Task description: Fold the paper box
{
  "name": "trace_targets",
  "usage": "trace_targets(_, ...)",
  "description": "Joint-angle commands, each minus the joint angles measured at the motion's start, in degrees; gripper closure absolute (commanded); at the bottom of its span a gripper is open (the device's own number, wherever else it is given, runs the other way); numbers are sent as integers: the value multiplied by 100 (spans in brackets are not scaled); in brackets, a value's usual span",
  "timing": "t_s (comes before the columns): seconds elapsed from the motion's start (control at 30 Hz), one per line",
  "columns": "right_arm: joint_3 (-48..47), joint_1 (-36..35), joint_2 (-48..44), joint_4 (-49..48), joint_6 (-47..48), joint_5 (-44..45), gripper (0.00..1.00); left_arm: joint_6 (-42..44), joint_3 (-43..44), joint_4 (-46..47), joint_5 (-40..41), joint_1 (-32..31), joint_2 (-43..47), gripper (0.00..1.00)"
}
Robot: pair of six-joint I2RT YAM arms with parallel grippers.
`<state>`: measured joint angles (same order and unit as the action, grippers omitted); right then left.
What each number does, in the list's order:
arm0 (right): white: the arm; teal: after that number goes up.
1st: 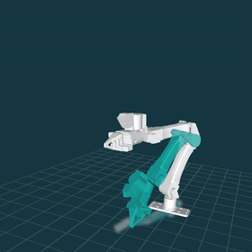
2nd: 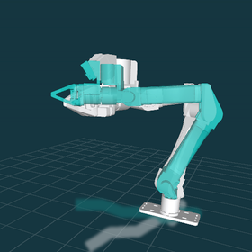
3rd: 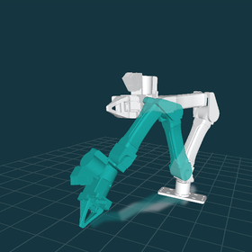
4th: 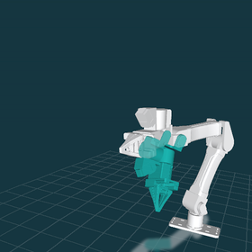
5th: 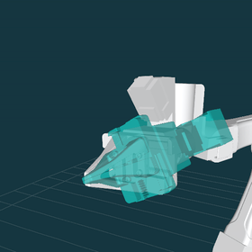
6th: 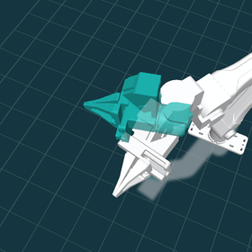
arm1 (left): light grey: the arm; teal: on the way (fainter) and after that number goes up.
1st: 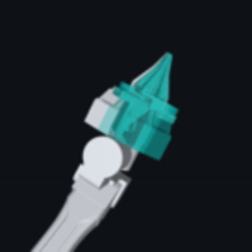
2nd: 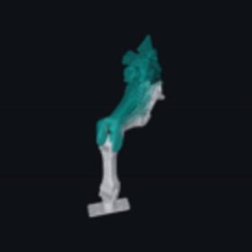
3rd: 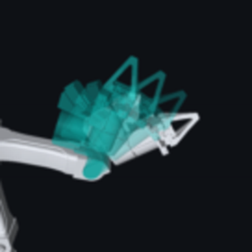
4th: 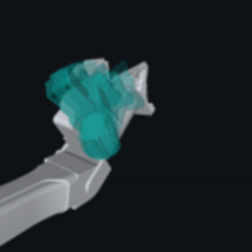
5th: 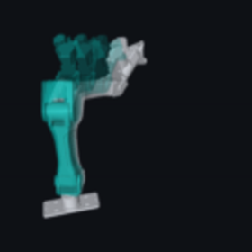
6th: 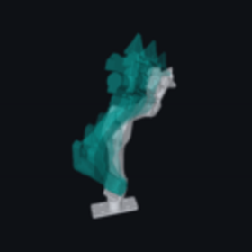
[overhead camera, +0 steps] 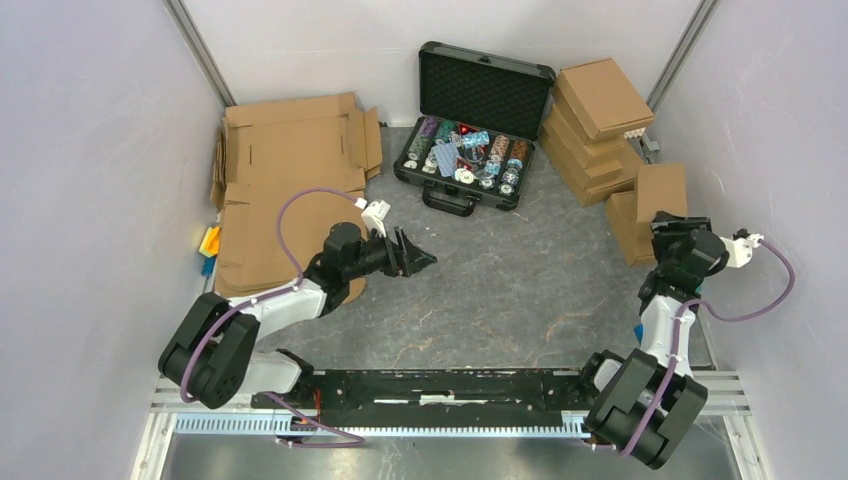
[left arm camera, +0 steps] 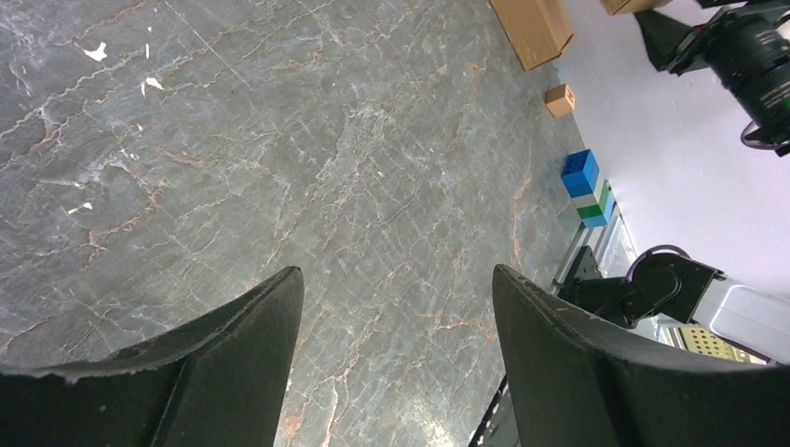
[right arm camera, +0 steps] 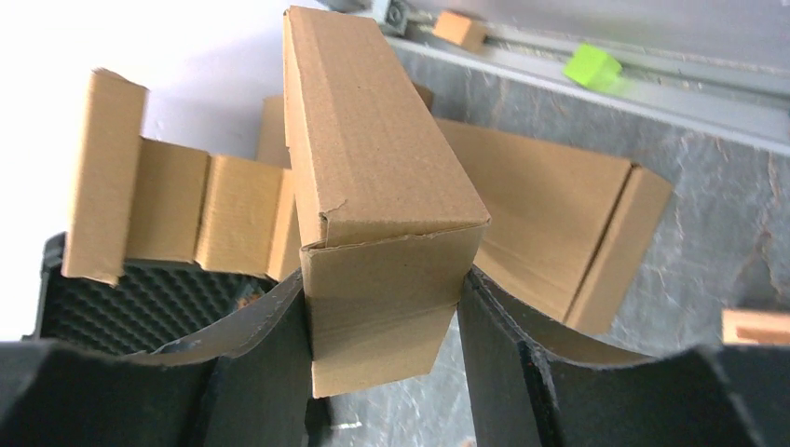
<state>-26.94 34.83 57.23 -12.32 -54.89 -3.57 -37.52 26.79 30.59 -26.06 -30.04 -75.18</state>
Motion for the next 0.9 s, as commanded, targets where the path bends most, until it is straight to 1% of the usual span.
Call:
trace_targets(0.0,-314,-100,126,-998,-131,322,53,-16,54,204,-32,-28,-137,20)
trace_targets(0.13,-496,-135,803,-1547,-378,-94,53,-2,7,235,60,-30,-119,20)
trace_targets(0.27,-589,-380,1326,-1947,-500,34,53,112,-21,167,183,-36,-34,20)
trace_targets(0.4,-703,-474,2079,-2444,-707,-185,52,167,-11,131,229,-34,-31,20)
trace_targets(0.43,-699,-492,2240,-2612,-751,-282,50,181,-18,131,240,-35,-27,20)
trace_targets(0.47,-689,-501,2396,-2713,-781,-355,45,192,-16,131,249,-37,-25,20)
trace_targets(0.5,-669,-517,2507,-2717,-803,-361,34,209,-19,112,272,-36,-32,20)
trace_targets(0.53,-664,-527,2529,-2488,-811,-286,15,221,-9,99,289,-35,-37,20)
trace_targets(0.57,-664,-563,2479,-2193,-781,-89,3,245,2,67,301,-34,-41,20)
trace_targets(0.63,-693,-614,2258,-1554,-674,286,2,280,10,27,334,-32,-41,20)
trace_targets(0.67,-739,-637,2105,-1111,-664,585,2,291,11,18,349,-32,-47,20)
trace_targets(0.73,-878,-635,1871,-324,-664,914,2,304,6,-4,357,-35,-43,20)
trace_targets(0.87,-1428,-626,1487,1883,-686,1573,2,336,36,-50,382,-37,-28,20)
